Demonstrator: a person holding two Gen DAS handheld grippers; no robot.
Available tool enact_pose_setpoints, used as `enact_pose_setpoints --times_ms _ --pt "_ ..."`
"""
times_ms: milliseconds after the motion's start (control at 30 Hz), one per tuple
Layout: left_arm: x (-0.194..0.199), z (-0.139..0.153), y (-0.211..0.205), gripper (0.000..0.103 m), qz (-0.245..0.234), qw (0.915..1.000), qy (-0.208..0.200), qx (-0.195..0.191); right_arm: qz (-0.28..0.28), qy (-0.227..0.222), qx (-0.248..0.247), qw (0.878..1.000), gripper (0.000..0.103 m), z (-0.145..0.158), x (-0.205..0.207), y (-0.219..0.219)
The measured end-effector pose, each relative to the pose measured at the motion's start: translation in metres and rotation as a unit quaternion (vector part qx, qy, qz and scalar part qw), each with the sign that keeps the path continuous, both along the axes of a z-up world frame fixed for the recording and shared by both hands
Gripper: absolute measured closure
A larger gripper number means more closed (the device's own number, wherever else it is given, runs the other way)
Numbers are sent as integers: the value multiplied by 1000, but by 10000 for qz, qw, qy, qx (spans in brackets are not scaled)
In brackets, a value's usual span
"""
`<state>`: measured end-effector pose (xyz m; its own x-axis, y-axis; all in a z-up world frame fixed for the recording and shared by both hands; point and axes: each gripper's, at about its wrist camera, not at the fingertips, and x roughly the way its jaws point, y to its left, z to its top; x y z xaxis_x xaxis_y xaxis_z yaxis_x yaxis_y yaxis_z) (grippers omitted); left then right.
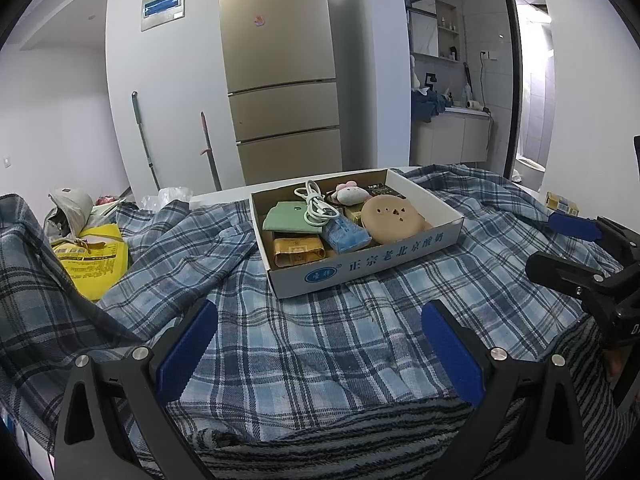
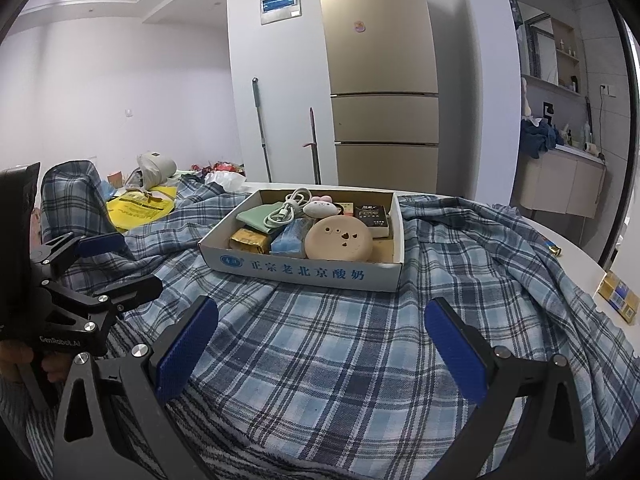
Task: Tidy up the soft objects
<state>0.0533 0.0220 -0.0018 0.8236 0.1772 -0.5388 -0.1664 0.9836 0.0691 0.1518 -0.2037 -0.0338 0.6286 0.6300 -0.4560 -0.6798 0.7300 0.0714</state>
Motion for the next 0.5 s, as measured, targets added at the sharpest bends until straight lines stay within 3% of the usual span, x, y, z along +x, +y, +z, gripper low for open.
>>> enact_pose_setpoints --times_ms 500 --pt "-2 0 0 0 13 10000 -68 20 -9 129 12 9999 0 -2 4 0"
